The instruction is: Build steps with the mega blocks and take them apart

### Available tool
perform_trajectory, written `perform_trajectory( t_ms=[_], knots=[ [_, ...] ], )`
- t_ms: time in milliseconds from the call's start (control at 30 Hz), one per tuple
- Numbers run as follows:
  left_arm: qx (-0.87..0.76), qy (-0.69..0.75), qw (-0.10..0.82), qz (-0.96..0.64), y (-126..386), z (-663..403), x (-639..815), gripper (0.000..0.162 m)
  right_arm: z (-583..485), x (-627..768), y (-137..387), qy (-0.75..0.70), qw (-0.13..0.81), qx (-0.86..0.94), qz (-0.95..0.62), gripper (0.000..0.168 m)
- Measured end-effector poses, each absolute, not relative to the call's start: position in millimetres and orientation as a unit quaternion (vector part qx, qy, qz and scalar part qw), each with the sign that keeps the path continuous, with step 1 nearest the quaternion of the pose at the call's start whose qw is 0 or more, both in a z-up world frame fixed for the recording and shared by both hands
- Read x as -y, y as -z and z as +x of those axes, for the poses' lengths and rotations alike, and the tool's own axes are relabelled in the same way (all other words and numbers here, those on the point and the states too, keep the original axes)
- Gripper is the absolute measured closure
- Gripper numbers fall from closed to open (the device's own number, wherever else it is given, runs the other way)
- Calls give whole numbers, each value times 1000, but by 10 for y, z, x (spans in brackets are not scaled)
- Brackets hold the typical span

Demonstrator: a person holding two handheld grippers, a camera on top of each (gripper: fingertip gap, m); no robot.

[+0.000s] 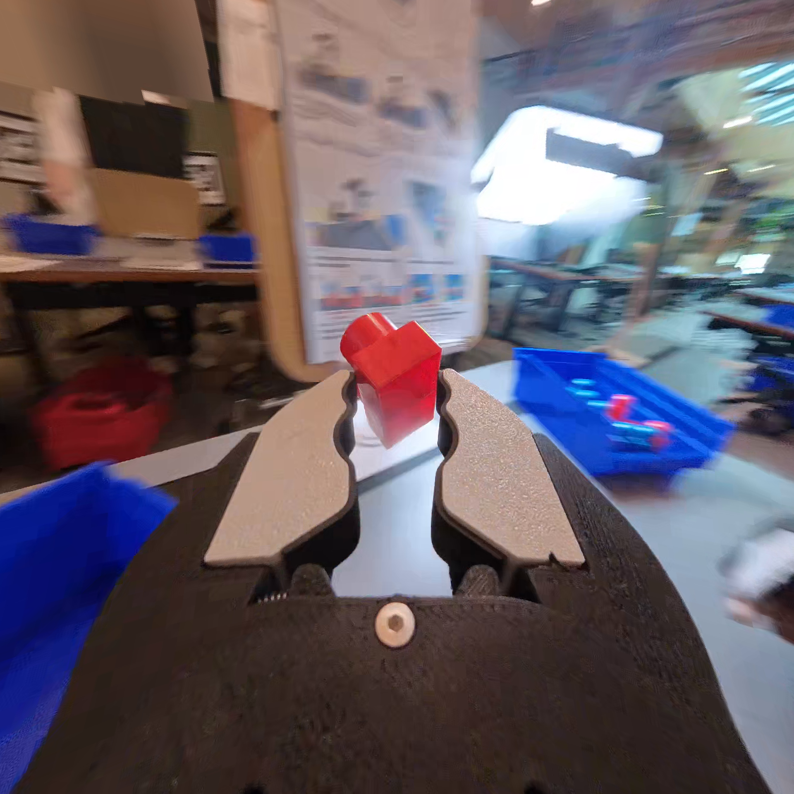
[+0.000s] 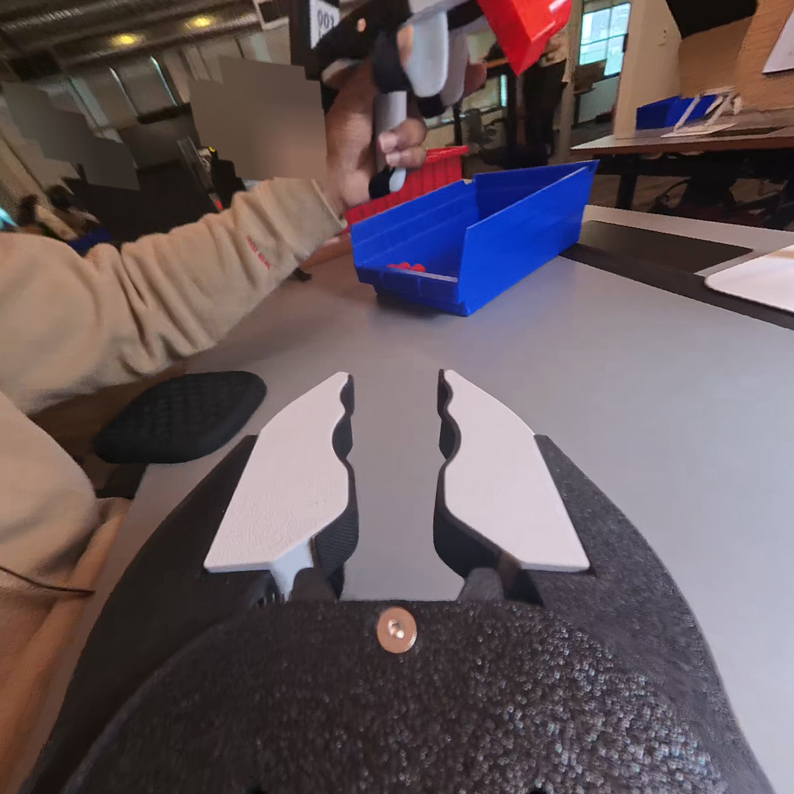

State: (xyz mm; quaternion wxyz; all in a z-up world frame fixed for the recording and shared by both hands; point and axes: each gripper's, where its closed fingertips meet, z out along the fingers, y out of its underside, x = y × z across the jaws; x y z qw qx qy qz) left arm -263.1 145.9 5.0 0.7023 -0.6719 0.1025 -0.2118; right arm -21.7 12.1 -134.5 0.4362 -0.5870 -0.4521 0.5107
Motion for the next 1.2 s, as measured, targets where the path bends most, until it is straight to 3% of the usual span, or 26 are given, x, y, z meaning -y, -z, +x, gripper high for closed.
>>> perform_trajectory(
  t_ms=[100, 200, 367, 433, 533, 567, 667, 833, 933, 1033, 1133, 1200],
  knots=[
    [-192, 352, 678, -616, -42, -1498, -744, 126, -221, 1, 1277, -592, 384, 432, -562, 106],
    [-240, 422, 644, -591, 211, -708, -218, 127, -215, 83, 1135, -656, 351, 402, -533, 97],
    [-301, 473, 574, -597, 912, -84, 90, 127, -188, 99, 1004, -716, 312, 355, -513, 111],
    [-310, 481, 566, -594, 1020, -65, 124, 127, -172, 106, 1085, -710, 283, 368, -530, 122],
    [-326, 484, 550, -598, 1096, -115, 120, 128, -105, 80, 1069, -673, 321, 412, -524, 134],
    [-341, 481, 534, -607, 1164, -122, 126, 136, -101, 92, 1071, -657, 328, 434, -522, 135],
    [-379, 434, 521, -630, 1391, -190, 70, 134, -131, 68, 1209, -577, 356, 505, -534, 135],
    [-399, 434, 494, -639, 1487, -180, 95, 113, -196, 7, 1319, -525, 381, 549, -527, 135],
    [-423, 365, 502, -660, 1608, -192, 37, 124, -223, 56, 1501, -463, 403, 587, -527, 135],
    [-469, 285, 480, -684, 1829, -211, 15, 124, -224, 61, 1700, -375, 446, 624, -521, 135],
    [-498, 243, 461, -693, 1955, -211, 21, 124, -210, 75, 1826, -365, 424, 631, -538, 133],
    [-503, 248, 453, -693, 1981, -196, 46, 125, -215, 116, 1858, -387, 396, 625, -550, 122]
  ],
)
